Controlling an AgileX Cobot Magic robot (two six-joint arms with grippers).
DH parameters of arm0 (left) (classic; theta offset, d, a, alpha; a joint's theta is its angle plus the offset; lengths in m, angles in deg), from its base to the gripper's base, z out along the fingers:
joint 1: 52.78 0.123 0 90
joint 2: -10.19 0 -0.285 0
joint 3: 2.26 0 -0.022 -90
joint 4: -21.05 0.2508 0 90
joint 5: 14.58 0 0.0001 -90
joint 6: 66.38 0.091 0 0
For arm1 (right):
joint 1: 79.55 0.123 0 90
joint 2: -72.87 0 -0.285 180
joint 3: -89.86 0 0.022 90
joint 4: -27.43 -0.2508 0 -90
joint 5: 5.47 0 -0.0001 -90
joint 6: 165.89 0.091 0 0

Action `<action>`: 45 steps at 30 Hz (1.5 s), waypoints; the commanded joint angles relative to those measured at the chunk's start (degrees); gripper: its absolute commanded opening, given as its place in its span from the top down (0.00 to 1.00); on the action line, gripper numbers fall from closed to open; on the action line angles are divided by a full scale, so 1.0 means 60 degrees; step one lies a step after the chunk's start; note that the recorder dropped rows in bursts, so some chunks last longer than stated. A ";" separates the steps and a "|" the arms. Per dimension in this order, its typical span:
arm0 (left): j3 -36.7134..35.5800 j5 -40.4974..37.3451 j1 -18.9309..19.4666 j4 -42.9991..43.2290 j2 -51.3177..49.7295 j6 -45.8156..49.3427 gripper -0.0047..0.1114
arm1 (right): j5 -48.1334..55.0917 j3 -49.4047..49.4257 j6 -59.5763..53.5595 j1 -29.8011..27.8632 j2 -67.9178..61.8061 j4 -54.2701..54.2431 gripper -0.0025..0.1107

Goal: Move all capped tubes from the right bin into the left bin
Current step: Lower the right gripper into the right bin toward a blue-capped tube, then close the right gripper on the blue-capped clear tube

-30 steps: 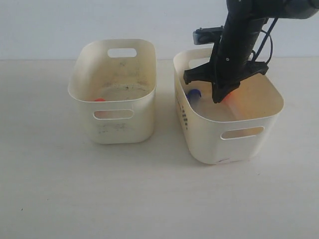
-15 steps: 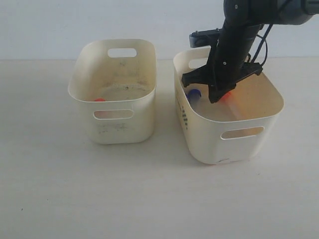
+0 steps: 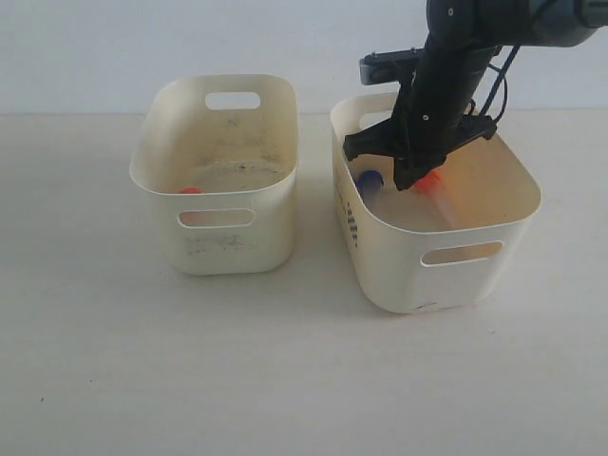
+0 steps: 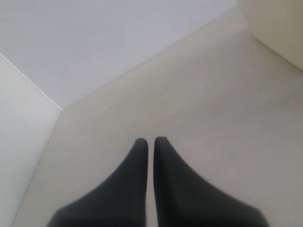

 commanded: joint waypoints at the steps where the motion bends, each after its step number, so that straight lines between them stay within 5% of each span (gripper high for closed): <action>1: 0.0037 0.0047 -0.0010 -0.0027 -0.0034 0.0006 0.92 | -0.0075 0.0023 -0.0027 -0.0015 0.0036 0.0004 0.98; 16: 0.0037 0.0047 -0.0010 -0.0027 -0.0034 0.0006 0.92 | 0.0328 0.0023 0.0410 -0.0015 -0.0588 0.0004 0.97; 18: 0.0037 0.0047 -0.0010 -0.0027 -0.0034 0.0006 0.92 | 0.0230 0.0023 0.0719 -0.0015 -0.0588 0.0035 0.91; 23: 0.0037 0.0047 -0.0010 -0.0027 -0.0034 0.0006 0.92 | -0.0015 0.0023 0.1465 -0.0015 -0.0588 -0.0024 0.54; 33: 0.0037 0.0047 -0.0010 -0.0027 -0.0034 0.0006 0.92 | -0.0333 0.0023 0.1722 -0.0015 -0.0588 -0.0706 0.52; 36: 0.0037 0.0047 -0.0010 -0.0027 -0.0034 0.0006 0.92 | -0.0454 0.0023 0.1827 -0.0015 -0.0644 -0.0723 0.42; 45: 0.0037 0.0047 -0.0010 -0.0027 -0.0034 0.0006 0.92 | -0.0473 0.0023 0.1847 0.0039 -0.1202 -0.0723 0.42</action>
